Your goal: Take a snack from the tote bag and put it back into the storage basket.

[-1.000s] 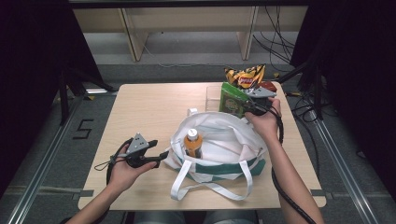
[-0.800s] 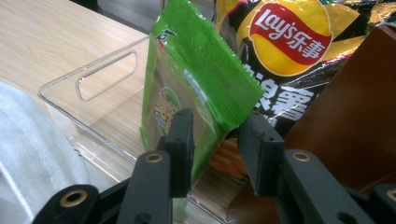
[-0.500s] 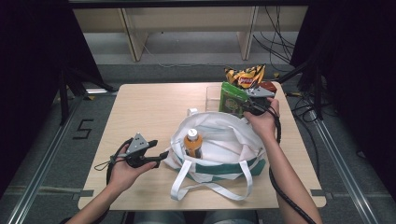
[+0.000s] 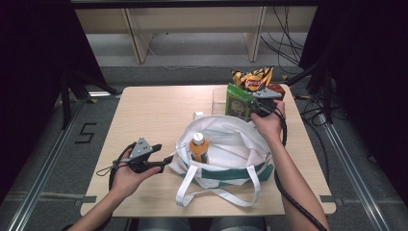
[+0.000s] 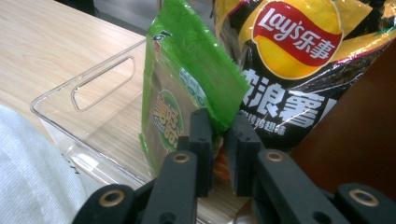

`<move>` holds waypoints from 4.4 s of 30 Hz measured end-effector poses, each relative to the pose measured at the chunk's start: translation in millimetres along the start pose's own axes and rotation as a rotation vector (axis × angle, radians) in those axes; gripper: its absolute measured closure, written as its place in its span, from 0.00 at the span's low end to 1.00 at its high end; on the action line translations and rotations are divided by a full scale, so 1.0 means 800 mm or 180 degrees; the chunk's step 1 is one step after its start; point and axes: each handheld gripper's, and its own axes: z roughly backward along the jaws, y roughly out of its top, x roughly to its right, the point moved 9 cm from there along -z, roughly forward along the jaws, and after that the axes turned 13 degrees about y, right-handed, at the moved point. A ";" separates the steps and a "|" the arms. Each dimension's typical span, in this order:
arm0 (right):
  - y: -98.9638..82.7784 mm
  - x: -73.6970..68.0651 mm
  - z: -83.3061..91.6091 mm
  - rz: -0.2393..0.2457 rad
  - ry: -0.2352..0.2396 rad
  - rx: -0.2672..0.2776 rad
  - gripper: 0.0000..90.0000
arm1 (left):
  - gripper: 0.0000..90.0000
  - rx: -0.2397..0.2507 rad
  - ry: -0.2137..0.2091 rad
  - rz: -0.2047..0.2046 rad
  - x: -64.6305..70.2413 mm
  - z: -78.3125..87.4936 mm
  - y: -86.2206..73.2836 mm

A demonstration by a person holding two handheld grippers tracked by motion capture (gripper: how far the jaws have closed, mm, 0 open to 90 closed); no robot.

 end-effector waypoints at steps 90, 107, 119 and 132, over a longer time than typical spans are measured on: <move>-0.037 -0.058 0.162 -0.0524 0.0146 0.0525 0.51 | 0.37 0.0372 -0.0068 0.0080 0.019 0.031 0.058; -0.045 -0.059 0.174 -0.0454 0.0198 0.0499 0.49 | 0.37 0.0415 -0.0085 0.0081 0.020 0.029 0.069; -0.049 -0.058 0.184 -0.0515 0.0143 0.0563 0.49 | 0.37 0.0409 -0.0264 0.0163 0.041 0.032 0.074; -0.060 -0.077 0.189 -0.0558 0.0172 0.0577 0.48 | 0.37 0.0402 -0.0437 0.0205 0.062 0.019 0.089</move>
